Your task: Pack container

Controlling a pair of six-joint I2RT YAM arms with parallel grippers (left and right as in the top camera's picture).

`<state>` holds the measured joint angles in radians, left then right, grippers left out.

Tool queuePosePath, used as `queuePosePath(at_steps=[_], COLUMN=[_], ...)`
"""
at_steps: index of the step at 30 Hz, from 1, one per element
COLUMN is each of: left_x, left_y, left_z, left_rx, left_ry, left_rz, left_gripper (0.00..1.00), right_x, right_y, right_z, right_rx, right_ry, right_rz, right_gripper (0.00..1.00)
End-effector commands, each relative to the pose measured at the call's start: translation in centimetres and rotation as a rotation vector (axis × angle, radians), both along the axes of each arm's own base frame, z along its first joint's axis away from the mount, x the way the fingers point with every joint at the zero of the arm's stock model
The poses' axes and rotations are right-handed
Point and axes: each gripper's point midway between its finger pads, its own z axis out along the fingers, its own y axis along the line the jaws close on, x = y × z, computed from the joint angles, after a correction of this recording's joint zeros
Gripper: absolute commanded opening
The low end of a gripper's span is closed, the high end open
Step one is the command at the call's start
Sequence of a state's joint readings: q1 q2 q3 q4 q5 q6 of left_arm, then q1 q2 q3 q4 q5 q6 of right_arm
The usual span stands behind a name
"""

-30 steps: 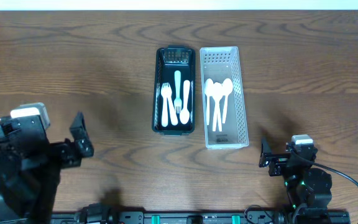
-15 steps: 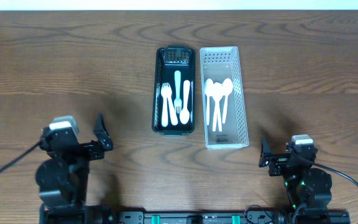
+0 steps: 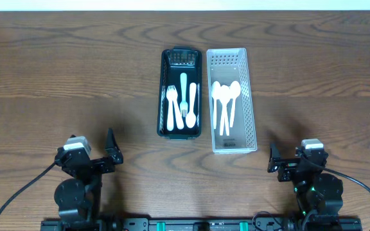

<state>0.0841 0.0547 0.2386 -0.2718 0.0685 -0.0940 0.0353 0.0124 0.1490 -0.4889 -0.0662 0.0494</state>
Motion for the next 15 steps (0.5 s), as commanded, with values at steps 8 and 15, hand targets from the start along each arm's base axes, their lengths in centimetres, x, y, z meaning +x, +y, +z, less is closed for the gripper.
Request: queuePosePath(at_steps=[8, 15], left_x=[0.1, 0.2], left_y=[-0.9, -0.9], left_z=[-1.4, -2.8], left_rx=[-0.009, -0.011], left_ry=[-0.004, 0.024], left_rz=[-0.038, -0.038], left_gripper=[0.98, 0.98], right_x=[0.0, 0.0], right_y=[-0.4, -0.4], right_z=[-0.5, -0.5], right_rx=[0.012, 0.012], right_ry=[0.008, 0.008], right_rz=[-0.024, -0.024], right_gripper=[0.99, 0.99])
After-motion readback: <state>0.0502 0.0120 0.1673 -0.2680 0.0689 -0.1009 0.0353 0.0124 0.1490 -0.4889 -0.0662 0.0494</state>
